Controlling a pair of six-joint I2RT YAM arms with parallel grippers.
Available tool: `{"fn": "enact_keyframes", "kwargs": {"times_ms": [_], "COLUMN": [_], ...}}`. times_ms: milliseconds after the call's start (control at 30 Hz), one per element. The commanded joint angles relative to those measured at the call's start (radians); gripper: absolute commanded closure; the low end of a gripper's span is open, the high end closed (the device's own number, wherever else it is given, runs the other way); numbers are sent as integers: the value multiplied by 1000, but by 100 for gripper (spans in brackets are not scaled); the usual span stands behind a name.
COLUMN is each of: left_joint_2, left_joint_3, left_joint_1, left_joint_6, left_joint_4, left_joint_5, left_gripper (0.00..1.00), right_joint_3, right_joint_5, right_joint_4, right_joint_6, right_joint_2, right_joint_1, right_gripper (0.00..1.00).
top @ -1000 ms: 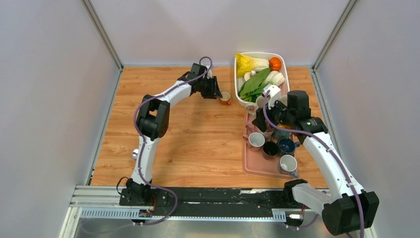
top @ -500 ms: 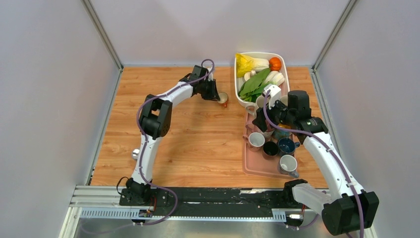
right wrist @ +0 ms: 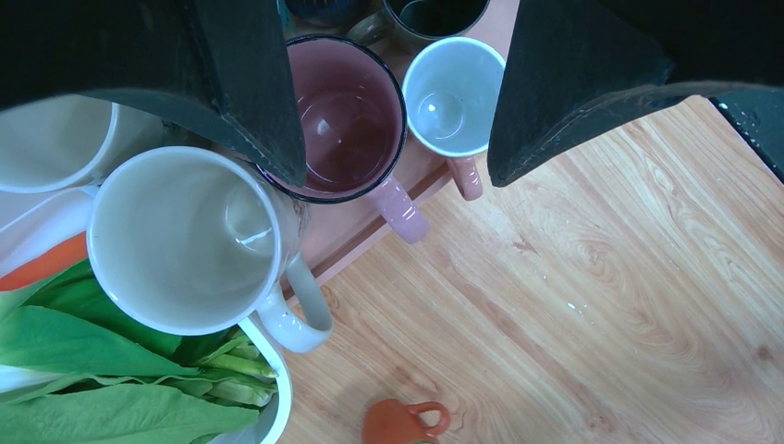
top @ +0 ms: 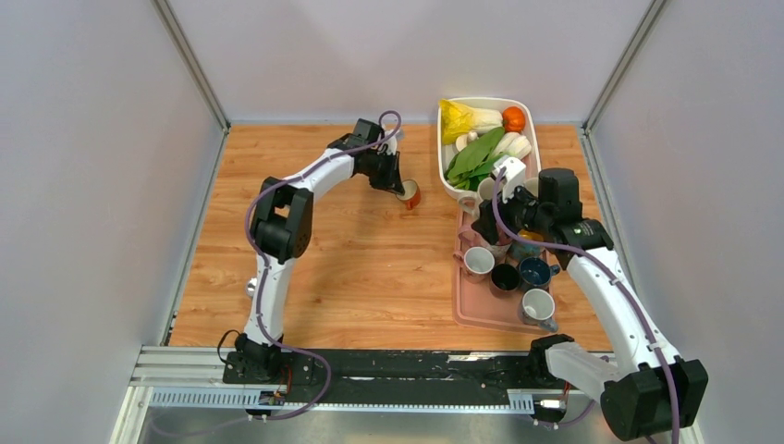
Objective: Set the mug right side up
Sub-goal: Pick up the cup at the corner of the board, then place the cup at the center of the board.
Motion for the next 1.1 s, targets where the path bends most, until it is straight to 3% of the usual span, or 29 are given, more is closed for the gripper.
{"fn": "enact_keyframes", "kwargs": {"times_ms": [0, 200, 533, 733, 1067], "left_joint_2": [-175, -284, -531, -606, -633], "left_joint_3": [-1, -71, -374, -534, -609], "left_joint_1": [7, 1, -127, -228, -288], "left_joint_6": [213, 493, 916, 973, 964], "left_joint_4": [-205, -482, -586, -498, -402], "left_joint_5": [55, -6, -168, -234, -272], "left_gripper": [100, 100, 100, 100, 93], "right_joint_3": [2, -27, -13, 0, 6], "right_joint_5": [0, 23, 68, 68, 72], "right_joint_4": [45, 45, 47, 46, 42], "right_joint_6": [-25, -64, -83, -77, -52], "right_joint_2": [-43, -83, -119, -123, -142], "right_joint_1": [-5, -5, -7, -9, -36], "right_gripper": [25, 25, 24, 24, 24]}}
